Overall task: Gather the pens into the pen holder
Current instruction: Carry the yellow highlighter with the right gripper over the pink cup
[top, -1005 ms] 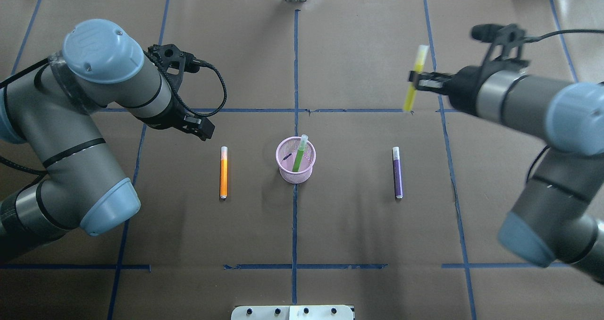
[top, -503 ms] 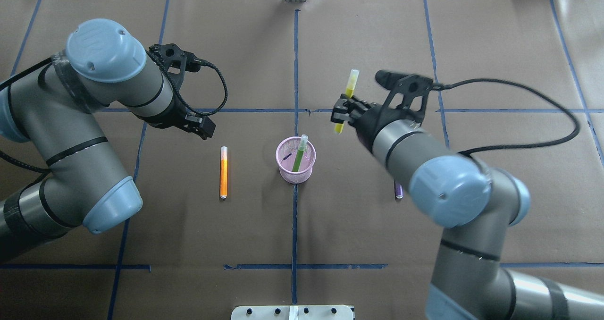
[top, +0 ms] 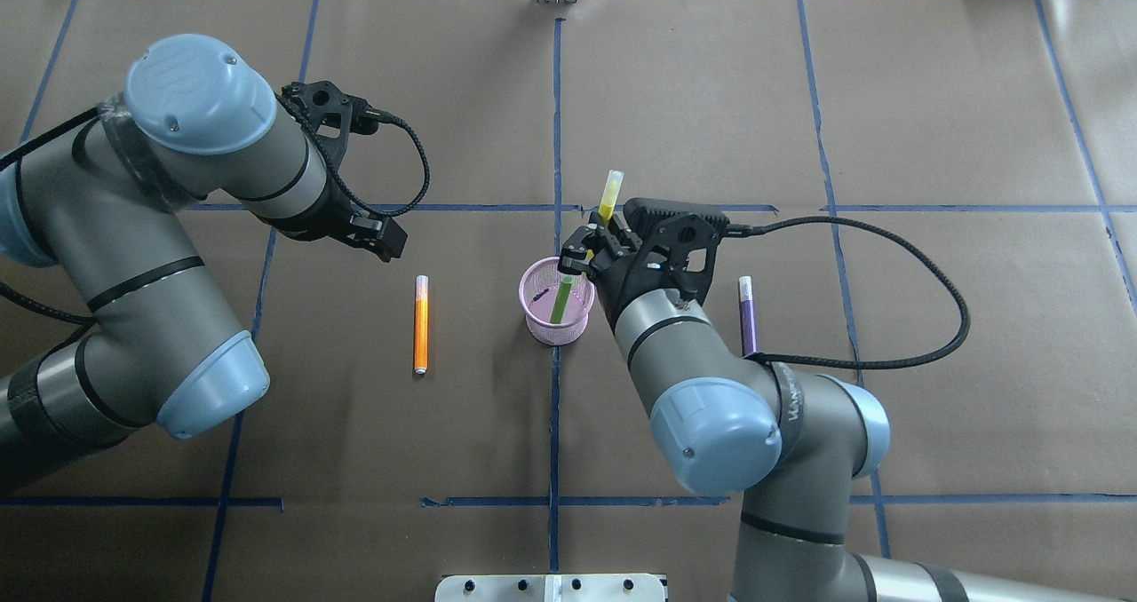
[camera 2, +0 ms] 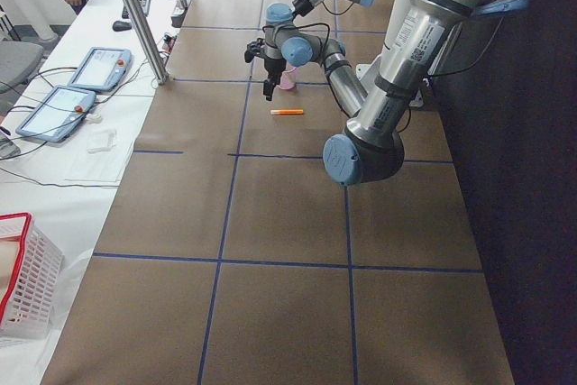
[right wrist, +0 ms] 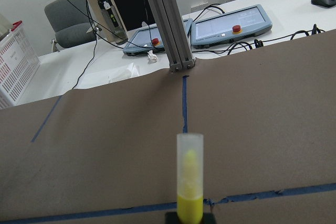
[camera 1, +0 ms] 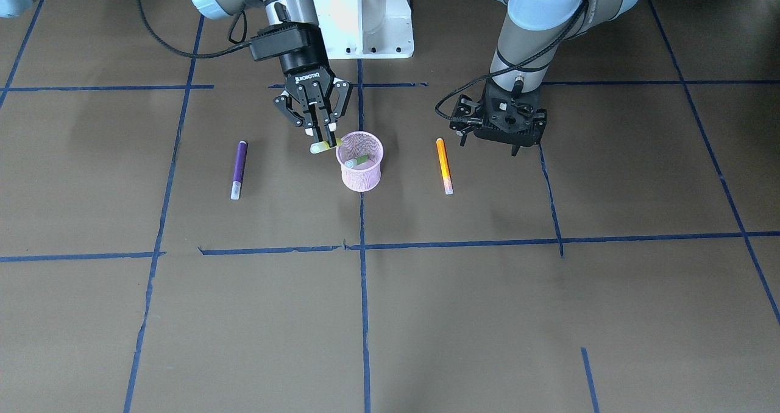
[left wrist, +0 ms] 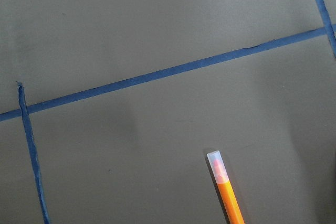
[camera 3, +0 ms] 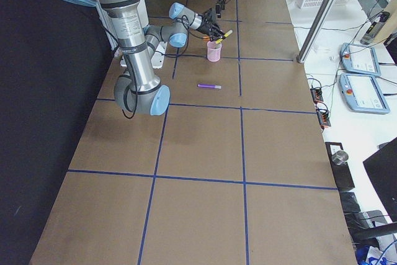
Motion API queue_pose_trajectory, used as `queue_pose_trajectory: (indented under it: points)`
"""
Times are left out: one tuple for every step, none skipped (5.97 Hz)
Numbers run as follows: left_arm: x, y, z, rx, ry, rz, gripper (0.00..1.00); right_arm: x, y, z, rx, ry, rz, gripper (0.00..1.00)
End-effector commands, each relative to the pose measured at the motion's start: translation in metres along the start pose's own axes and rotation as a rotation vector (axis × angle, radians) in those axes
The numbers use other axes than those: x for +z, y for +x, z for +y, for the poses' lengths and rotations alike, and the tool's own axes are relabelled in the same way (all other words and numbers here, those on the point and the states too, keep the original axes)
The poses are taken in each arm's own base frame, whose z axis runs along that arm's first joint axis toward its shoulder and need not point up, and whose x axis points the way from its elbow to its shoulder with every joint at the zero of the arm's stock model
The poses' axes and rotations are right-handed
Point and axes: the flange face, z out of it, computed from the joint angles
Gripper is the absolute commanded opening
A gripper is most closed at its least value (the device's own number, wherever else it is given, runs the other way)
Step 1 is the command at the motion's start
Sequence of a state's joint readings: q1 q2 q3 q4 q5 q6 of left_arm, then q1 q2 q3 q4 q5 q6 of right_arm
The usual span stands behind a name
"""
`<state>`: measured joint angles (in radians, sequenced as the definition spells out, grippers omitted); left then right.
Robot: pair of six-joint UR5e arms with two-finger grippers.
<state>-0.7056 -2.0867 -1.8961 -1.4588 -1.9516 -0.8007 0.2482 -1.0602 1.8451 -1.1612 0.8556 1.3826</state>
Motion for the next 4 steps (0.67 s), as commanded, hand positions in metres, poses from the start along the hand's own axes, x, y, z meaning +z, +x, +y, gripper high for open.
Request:
queue_pose_trajectory:
  points:
    - [0.000, 0.001, 0.000, 0.000, 0.000, 0.001, 1.00, 0.004, -0.009, 0.038, -0.010, 0.024, 0.020, 0.00]
    - [-0.001, 0.000, -0.001, -0.001, 0.001, 0.001, 1.00, 0.007, -0.013, 0.040, -0.009, 0.025, 0.021, 0.00]
    - [0.000, 0.001, 0.000, 0.000, 0.000, 0.001, 1.00, 0.012, -0.015, 0.049, -0.024, 0.044, 0.034, 0.05]
    - [0.000, 0.001, 0.000, 0.000, 0.000, 0.001, 1.00, 0.013, -0.016, 0.052, -0.028, 0.044, 0.036, 0.82]
